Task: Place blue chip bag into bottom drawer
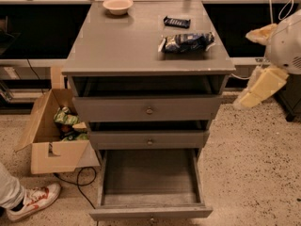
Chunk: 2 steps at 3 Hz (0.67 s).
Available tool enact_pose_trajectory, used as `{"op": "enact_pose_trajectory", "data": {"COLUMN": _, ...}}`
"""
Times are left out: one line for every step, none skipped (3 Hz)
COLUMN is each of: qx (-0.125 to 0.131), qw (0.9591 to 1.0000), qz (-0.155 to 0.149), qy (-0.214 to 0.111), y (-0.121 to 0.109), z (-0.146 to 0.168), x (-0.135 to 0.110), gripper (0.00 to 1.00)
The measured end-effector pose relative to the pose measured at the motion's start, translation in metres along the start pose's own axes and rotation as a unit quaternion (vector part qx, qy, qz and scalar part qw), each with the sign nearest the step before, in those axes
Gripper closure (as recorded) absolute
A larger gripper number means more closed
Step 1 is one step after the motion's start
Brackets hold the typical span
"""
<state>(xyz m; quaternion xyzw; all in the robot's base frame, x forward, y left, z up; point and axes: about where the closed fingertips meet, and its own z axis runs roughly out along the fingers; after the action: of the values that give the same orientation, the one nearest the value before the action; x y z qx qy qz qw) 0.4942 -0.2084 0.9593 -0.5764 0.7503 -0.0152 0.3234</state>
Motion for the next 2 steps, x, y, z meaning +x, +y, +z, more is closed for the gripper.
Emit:
{"op": "enact_pose_trajectory", "data": {"qx": 0.015, "qw": 0.9991, "qz": 0.012, "qy": -0.038, "y": -0.026, "z": 0.048, "x": 0.007, "gripper": 0.0}}
{"op": "enact_pose_trajectory", "data": {"qx": 0.044, "qw": 0.9956, "qz": 0.016, "qy": -0.081, "y": -0.063, "z": 0.082, "x": 0.004, "gripper": 0.0}}
